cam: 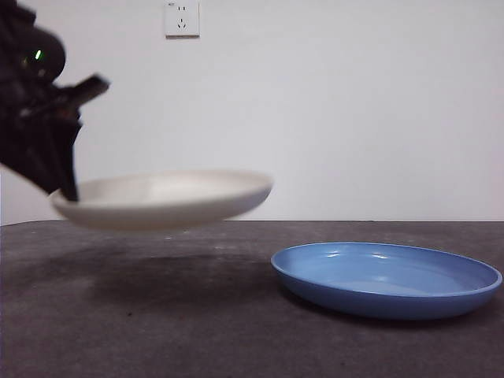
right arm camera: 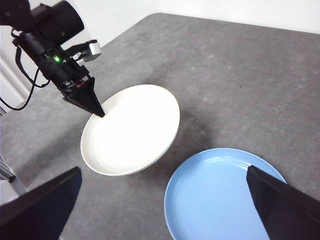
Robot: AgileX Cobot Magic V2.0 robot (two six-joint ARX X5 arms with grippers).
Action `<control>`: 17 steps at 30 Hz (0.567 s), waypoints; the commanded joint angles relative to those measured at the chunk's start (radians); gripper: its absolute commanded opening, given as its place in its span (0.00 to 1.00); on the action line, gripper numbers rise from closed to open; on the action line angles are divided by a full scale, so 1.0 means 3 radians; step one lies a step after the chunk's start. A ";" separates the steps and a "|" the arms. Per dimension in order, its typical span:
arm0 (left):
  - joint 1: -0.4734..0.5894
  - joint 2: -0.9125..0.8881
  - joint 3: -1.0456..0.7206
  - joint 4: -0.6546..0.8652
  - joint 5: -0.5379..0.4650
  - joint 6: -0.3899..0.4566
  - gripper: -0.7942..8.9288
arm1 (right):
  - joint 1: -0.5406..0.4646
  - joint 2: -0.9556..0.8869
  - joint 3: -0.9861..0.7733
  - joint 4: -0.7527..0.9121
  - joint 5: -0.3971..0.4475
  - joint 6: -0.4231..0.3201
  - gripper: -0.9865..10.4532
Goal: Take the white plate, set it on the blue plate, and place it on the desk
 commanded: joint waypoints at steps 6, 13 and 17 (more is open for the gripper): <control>-0.0645 0.0019 0.0062 0.0134 0.0014 -0.0402 0.09 | 0.0014 -0.0136 0.0156 -0.0407 0.0187 -0.0003 0.61; -0.1078 0.0126 0.0188 0.0426 0.0008 -0.0748 0.09 | 0.0014 -0.0304 0.0167 -0.0587 0.0187 0.0013 0.61; -0.1198 0.0350 0.0463 0.0370 0.0009 -0.0800 0.09 | 0.0014 -0.0404 0.0174 -0.0685 0.0187 0.0039 0.61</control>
